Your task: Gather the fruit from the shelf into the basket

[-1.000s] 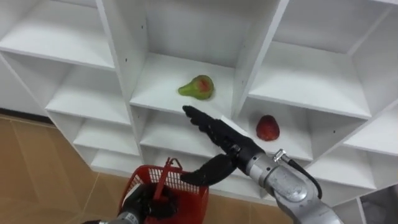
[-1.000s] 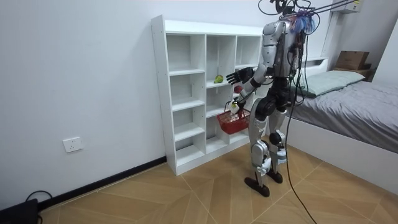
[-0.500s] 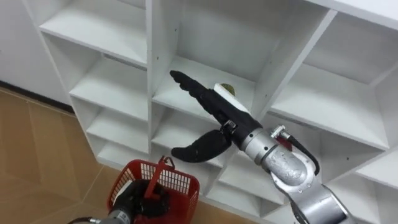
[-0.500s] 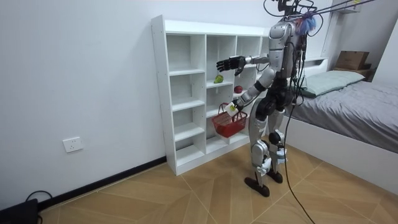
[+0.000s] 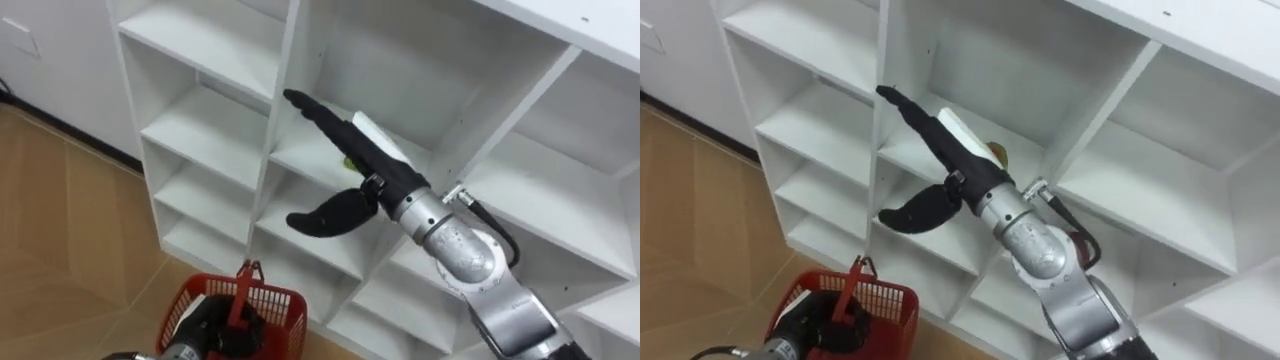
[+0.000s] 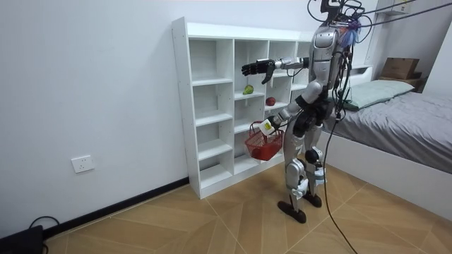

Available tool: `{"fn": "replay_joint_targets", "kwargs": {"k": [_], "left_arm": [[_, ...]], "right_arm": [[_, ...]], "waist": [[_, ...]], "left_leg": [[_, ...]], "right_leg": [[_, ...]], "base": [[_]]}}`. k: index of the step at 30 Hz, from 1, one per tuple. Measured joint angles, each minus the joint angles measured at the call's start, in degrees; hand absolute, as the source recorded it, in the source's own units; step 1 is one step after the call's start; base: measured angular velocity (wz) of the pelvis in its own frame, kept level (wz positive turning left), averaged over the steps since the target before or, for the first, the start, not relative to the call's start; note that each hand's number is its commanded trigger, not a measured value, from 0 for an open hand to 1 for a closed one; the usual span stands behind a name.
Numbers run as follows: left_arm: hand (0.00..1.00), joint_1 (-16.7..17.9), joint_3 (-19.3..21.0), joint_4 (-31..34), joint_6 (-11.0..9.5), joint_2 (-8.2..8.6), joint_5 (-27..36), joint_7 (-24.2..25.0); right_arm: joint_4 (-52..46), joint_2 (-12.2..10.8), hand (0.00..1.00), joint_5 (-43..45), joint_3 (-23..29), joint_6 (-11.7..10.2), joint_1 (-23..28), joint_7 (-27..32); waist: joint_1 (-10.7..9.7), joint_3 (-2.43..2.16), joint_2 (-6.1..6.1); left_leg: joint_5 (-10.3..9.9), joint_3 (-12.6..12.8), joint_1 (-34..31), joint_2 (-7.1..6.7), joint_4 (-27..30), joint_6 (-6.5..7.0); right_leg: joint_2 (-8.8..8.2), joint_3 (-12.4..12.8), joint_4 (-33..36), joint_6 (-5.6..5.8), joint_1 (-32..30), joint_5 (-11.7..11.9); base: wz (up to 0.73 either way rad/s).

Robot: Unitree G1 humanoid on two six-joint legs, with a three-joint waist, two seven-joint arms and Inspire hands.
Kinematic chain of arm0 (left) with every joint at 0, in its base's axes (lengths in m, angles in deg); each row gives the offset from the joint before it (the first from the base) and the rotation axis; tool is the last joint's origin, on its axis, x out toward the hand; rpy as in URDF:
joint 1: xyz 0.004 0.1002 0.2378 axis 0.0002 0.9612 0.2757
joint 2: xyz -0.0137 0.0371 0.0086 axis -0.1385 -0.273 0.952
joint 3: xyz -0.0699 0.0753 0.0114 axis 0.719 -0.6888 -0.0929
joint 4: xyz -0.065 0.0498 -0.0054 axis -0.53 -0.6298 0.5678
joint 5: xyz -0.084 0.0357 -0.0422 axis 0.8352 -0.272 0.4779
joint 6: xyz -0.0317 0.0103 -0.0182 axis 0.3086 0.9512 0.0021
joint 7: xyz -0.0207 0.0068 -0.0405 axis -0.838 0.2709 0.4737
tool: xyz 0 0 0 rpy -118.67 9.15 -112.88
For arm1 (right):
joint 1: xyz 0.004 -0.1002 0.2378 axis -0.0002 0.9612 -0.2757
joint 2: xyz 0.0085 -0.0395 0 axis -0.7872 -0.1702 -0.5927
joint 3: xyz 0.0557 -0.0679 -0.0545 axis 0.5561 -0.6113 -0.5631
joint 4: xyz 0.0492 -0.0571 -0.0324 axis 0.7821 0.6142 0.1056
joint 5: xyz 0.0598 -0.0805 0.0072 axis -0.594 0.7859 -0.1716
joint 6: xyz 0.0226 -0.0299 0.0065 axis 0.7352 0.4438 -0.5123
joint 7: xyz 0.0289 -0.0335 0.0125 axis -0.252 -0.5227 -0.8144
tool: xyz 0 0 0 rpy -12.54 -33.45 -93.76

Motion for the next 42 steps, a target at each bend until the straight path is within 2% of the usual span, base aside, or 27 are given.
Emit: {"fn": "replay_joint_targets", "kwargs": {"k": [4,5,6,8,12,16,18,19,20,21,27,40,42], "left_arm": [[1.0,0.4,0.1,0.0,0.1,-1.41,-0.3,1.0],[1.0,0.5,0.6,0.0,0.2,-1.74,-0.3,1.1],[1.0,0.6,1.0,0.0,0.3,-1.76,-0.3,1.1],[1.0,0.8,1.0,0.0,0.4,-2.12,-0.3,1.3],[1.0,0.7,1.0,1.1,1.6,-3.94,-0.4,2.4],[1.0,0.6,1.0,1.1,2.1,-4.49,-0.3,3.3],[1.0,0.6,0.9,1.1,2.4,-4.41,-0.3,3.4],[1.0,0.6,1.0,1.1,2.4,-4.38,-0.3,3.3],[1.0,0.5,1.0,1.1,2.4,-4.4,-0.4,3.3],[1.0,0.4,0.9,1.1,2.4,-4.36,-0.4,3.3],[1.0,-0.4,0.8,1.0,2.5,-4.56,-1.5,3.4],[1.0,-1.6,-0.2,-0.1,2.5,-4.49,-2.8,4.3],[1.0,-2.2,-0.2,-0.1,2.5,-4.27,-2.8,4.5]], "right_arm": [[3.2,0.8,0.0,0.4,0.6,-0.2,-2.0,3.1],[5.4,0.9,0.0,0.2,0.8,-0.2,-4.0,3.7],[7.5,1.4,0.0,0.1,0.9,-0.2,-6.0,4.6],[10.9,2.5,0.0,-0.1,1.1,-0.2,-9.3,5.7],[17.3,3.9,0.0,-0.1,1.2,-0.2,-13.8,8.1],[21.0,5.4,0.0,-0.2,1.3,-0.4,-16.0,8.2],[26.7,5.7,0.0,-0.2,1.6,-0.1,-18.6,8.6],[27.7,5.8,0.0,-0.1,1.6,-0.1,-18.9,8.8],[29.7,6.1,0.0,-0.3,1.6,-0.1,-19.3,8.9],[31.3,6.5,0.0,-0.3,1.5,-0.1,-19.4,8.9],[38.9,6.8,0.0,-0.3,1.5,0.0,-20.8,8.9],[43.4,6.9,0.0,0.6,1.4,0.2,-23.6,8.9],[44.6,6.9,0.0,1.3,1.4,0.4,-23.7,8.9]], "waist": [[1.2,-0.25,-0.83],[1.2,-0.52,-1.27],[1.2,-0.6,-1.49],[1.2,-0.58,-1.62],[1.2,-0.18,-3.02],[1.1,-0.12,-3.61],[1.2,0.13,-3.67],[1.2,-0.05,-4.01],[1.3,0.17,-3.79],[1.4,0.05,-4.02],[1.4,0.41,-3.58],[1.9,0.92,-2.99],[2.8,0.93,-2.98]], "left_leg": [[0.0,0.0,-0.8,0.04,0.1,-0.04],[0.0,0.0,-1.1,0.05,0.1,-0.09],[0.0,-0.3,-1.4,0.01,0.3,-0.11],[0.0,-0.6,-1.8,-0.03,1.0,-0.12],[-0.2,-2.0,-2.7,-0.09,1.7,-0.33],[-0.3,-2.7,-4.3,-0.19,2.7,-0.36],[-0.3,-2.8,-5.3,-0.26,3.1,-0.38],[-0.2,-2.8,-5.6,-0.25,3.1,-0.4],[-0.2,-2.9,-6.4,-0.24,3.4,-0.43],[-0.2,-2.9,-6.9,-0.24,3.7,-0.44],[-0.1,-2.5,-8.1,-0.07,3.5,-0.6],[-0.1,-2.1,-9.7,0.01,3.3,-0.56],[-0.1,-2.2,-10.4,0.02,3.4,-0.55]], "right_leg": [[-0.01,-0.3,0.0,0.06,-0.7,0.0],[-0.02,-0.6,0.0,0.06,-1.0,0.0],[-0.02,-0.9,0.0,0.06,-1.1,0.0],[0.07,-0.8,0.0,0.06,-1.1,0.0],[0.35,-1.7,-0.1,0.06,-1.1,0.0],[0.47,-1.6,0.0,0.05,-2.1,0.0],[0.44,-1.6,0.0,0.05,-2.9,0.0],[0.45,-1.6,0.0,0.05,-3.2,0.0],[0.5,-1.7,0.0,0.03,-3.8,0.0],[0.54,-1.7,0.0,0.0,-4.2,0.0],[0.66,-1.4,0.0,-0.03,-5.6,0.0],[0.46,-1.4,0.1,-0.03,-7.8,0.0],[0.42,-1.4,0.1,-0.02,-8.3,0.0]], "base": [[0.02],[0.04],[0.07],[0.14],[0.21],[0.12],[0.0],[0.0],[0.0],[0.0],[-0.03],[-0.01],[0.0]]}}
